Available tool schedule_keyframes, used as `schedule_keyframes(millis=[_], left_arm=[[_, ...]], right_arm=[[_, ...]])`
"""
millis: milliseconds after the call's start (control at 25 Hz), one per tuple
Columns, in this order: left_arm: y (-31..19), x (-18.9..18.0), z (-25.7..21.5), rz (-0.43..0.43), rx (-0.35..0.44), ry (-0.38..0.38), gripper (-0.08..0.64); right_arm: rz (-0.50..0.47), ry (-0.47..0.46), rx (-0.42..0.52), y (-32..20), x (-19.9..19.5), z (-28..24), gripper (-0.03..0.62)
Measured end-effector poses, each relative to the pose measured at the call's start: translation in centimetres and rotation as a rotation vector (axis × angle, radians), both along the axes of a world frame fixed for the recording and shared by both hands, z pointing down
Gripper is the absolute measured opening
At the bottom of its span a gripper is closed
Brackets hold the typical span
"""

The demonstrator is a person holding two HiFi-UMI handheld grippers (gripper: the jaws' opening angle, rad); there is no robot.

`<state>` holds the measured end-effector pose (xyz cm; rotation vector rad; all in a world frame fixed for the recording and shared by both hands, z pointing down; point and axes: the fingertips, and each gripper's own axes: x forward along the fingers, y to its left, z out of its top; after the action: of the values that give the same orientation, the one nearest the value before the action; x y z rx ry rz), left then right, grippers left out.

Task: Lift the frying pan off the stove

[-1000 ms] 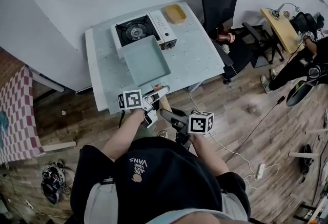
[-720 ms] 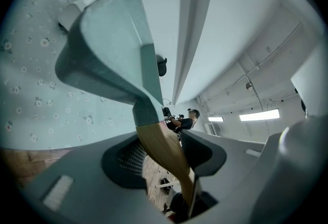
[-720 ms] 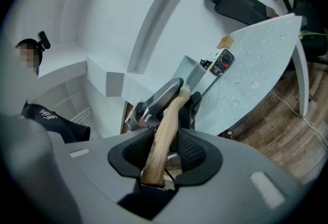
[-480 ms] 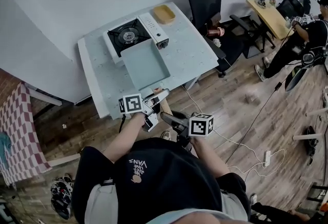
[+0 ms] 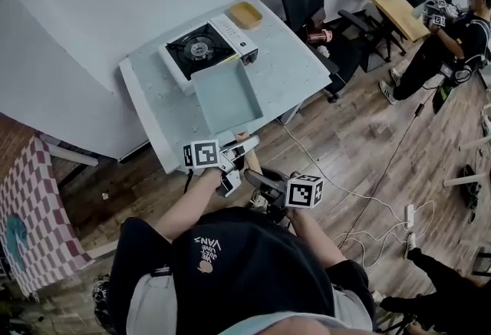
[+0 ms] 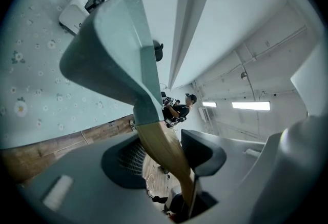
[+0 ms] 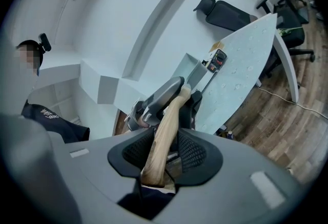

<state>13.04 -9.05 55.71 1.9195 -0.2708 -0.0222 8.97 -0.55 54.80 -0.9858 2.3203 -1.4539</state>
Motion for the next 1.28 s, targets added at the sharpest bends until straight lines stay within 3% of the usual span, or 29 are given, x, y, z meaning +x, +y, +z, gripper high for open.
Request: schedule_keyframes(millis=[480, 1280], left_arm=[[3.1, -4.1, 0.4, 0.058, -0.012, -0.001, 0.204], [5.6, -9.3, 1.6, 0.069, -0.016, -0.009, 0.204]], right_arm=[[0.053, 0.002, -0.008, 2.8, -4.6, 0.3, 0.144], [0.064, 0.012, -0.021, 5.3, -9.9, 1.5, 0.144]])
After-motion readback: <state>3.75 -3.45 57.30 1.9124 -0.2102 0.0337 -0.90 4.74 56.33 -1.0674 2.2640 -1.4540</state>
